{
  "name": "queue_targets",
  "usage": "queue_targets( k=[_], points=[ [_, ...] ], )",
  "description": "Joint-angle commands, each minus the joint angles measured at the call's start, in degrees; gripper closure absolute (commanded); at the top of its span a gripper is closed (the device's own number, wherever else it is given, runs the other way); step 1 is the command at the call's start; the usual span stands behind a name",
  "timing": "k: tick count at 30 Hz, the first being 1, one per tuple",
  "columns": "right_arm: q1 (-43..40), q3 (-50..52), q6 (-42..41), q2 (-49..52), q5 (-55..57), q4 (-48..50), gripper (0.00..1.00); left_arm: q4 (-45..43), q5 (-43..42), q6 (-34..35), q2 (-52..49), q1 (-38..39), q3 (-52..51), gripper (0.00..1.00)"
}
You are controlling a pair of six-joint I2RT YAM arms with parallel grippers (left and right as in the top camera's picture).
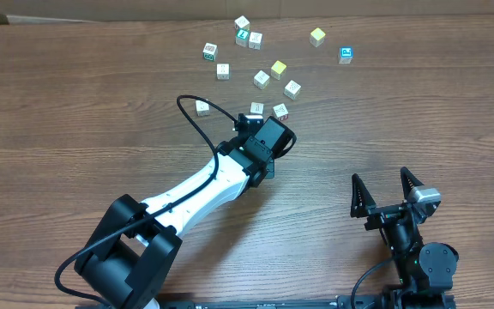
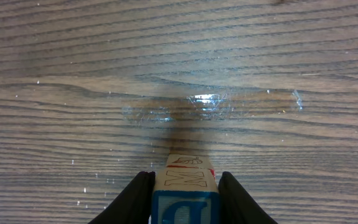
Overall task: Form a tower
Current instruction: 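Lower the blue-lettered block onto the red Y block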
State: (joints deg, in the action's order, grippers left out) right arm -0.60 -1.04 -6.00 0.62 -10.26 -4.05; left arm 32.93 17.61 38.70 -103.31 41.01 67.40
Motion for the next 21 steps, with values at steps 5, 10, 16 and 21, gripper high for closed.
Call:
queue_targets(
  k=[5, 10, 16, 21],
  points=[
    [0.4, 0.6, 0.1, -0.5, 0.3, 0.3, 0.0, -0.5, 0.1, 0.1, -0.5, 0.3, -0.3, 0.72],
    [0.4, 0.6, 0.1, -0.5, 0.3, 0.3, 0.0, -0.8, -0.6, 0.0, -0.5, 0.3, -0.3, 0.72],
    [0.4, 0.6, 0.1, -0.5, 0.3, 0.3, 0.0, -0.8, -0.8, -1.0, -0.5, 0.3, -0.3, 0.71],
    [0.4, 0.6, 0.1, -0.5, 0.3, 0.3, 0.0, -0.6, -1.1, -1.0, -0.5, 0.3, -0.3, 0.71]
  ],
)
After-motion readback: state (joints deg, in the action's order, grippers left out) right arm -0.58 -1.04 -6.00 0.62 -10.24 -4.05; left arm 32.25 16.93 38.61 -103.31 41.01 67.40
